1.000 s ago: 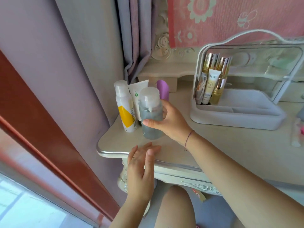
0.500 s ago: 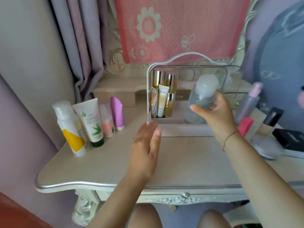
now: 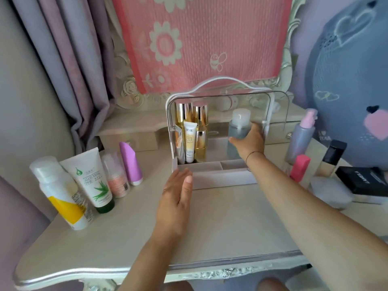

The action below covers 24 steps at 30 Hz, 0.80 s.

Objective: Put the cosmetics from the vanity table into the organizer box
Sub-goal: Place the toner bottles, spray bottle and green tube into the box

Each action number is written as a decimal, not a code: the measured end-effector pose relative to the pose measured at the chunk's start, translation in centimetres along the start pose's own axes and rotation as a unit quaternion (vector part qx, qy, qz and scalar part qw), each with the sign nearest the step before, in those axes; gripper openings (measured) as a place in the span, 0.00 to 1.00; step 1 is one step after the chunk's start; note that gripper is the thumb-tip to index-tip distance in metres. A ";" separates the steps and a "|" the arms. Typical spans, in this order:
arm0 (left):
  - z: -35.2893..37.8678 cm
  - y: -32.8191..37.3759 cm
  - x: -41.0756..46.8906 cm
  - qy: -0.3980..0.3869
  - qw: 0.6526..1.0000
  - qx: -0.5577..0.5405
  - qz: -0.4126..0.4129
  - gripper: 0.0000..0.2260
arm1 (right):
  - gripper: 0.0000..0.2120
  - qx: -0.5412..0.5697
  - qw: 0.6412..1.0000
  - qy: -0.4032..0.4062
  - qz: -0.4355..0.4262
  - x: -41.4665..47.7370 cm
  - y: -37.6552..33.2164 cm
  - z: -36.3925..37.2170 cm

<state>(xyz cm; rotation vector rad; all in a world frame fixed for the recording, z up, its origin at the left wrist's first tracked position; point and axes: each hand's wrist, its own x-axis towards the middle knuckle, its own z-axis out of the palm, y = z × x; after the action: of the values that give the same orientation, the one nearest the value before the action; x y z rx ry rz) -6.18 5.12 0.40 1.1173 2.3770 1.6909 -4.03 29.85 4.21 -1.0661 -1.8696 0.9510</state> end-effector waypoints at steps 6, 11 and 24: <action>0.0 -0.3 0.1 -0.003 1.000 -0.006 -0.001 0.24 | 0.28 0.012 0.991 0.084 -0.104 -4.3 -1.0 -1.0; 0.1 -0.4 0.1 -0.010 1.000 -0.017 -0.003 0.25 | 0.19 -0.006 0.987 -0.122 -0.103 -4.7 -0.7 -0.5; -0.9 1.4 -0.5 -0.012 0.998 -0.054 0.010 0.11 | 0.16 -0.014 0.990 -0.112 -0.080 -3.5 -0.2 -1.2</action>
<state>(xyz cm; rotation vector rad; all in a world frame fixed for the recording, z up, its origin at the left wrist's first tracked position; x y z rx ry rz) -5.38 4.35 1.72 1.1430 2.2373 1.7775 -1.84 26.91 3.99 -0.8383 -2.1206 0.9864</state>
